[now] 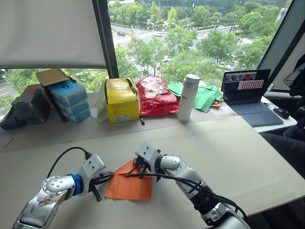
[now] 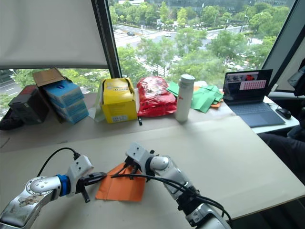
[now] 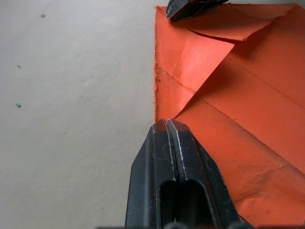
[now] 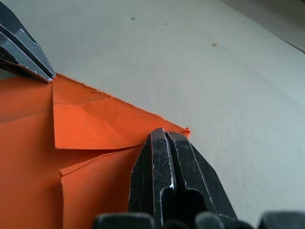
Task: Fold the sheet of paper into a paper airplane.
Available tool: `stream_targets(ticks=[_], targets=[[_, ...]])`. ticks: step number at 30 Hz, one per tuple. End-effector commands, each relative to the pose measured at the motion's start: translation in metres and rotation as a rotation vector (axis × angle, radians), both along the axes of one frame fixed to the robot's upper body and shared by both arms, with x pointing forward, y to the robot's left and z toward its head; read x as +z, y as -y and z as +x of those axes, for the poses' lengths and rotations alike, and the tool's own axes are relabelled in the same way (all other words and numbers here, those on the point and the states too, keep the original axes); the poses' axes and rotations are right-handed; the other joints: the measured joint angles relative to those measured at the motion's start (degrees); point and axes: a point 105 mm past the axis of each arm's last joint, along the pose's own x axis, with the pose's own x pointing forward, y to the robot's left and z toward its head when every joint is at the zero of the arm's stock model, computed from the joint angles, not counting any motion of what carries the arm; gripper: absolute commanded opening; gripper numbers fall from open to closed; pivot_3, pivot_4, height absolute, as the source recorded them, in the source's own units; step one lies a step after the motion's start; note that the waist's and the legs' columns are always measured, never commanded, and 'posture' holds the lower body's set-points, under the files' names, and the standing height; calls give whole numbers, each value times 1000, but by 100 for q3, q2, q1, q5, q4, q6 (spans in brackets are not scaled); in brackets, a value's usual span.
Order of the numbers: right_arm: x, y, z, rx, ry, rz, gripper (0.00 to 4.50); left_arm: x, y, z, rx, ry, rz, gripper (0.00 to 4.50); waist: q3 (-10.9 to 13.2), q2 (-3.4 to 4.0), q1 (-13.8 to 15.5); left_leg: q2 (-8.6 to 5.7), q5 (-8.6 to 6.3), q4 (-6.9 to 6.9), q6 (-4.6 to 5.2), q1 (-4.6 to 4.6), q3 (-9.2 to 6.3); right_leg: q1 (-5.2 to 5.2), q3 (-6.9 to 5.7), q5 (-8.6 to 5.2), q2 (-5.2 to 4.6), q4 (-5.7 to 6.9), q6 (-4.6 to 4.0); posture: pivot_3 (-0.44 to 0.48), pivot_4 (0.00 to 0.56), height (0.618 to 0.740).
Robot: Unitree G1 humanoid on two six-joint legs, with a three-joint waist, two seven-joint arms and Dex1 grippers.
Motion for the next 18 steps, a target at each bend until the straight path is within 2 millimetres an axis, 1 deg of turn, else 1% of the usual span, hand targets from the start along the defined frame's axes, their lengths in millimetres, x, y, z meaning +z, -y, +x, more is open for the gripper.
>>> stream_targets(ticks=[1, 4, 5, 8, 9, 12, 15, 17, 18], targets=[[2, 1, 0, 1, -1, 8, 0, -9, -9, 0, 38, -59, 16, 42, 0, 0, 2, 0, 0, 0, 0, -1, 0, 0, 0, 0, 0, 0, 0, 0, 150, 740], [20, 5, 2, -12, 26, 68, 0, 12, -4, 13, 19, 0, -25, 42, 5, -1, 21, 0, 1, 3, -1, -10, -1, -4, -2, 0, 0, 0, 0, 0, 150, 740], [28, 9, 2, -17, 35, 95, 0, 20, 0, 16, 3, 19, -45, 42, 7, -5, 29, -1, 2, 8, -2, -22, -2, -11, -4, 0, 0, 3, 0, 0, 150, 740], [46, 20, 0, -25, 49, 149, 0, 32, 9, 21, -41, 45, -72, 42, 22, -21, 66, -4, 15, 16, -24, -63, -12, -38, -12, 2, 0, 2, -2, 0, 150, 740], [49, 25, -2, -24, 54, 155, 0, 33, 14, 22, -59, 49, -79, 42, 24, -25, 73, -5, 26, 17, -42, -73, -12, -47, -13, 2, -1, 2, -2, 0, 150, 740], [59, 35, -15, 16, 65, 178, 0, 32, 26, 26, -100, 51, -93, 42, 23, -28, 108, -7, 25, 15, -43, -101, -11, -77, -14, 2, -2, -1, -2, 0, 150, 740], [62, 43, -28, 55, 51, 188, 0, 30, 33, 28, -126, 51, -92, 42, 22, -30, 113, -9, 26, 19, -43, -158, -7, -132, -14, 3, 0, 9, -1, 0, 150, 740], [57, 48, -45, 127, 16, 172, 0, 28, 38, 30, -140, 48, -93, 42, 22, -30, 126, -7, 27, 21, -42, -163, -6, -135, -17, 3, 1, 20, -1, 0, 150, 740], [53, 52, -58, 183, -20, 164, 0, 25, 40, 30, -152, 42, -89, 42, 23, -31, 145, -8, 27, 21, -42, -165, -7, -134, -20, 3, 0, 13, -1, 0, 150, 740]])
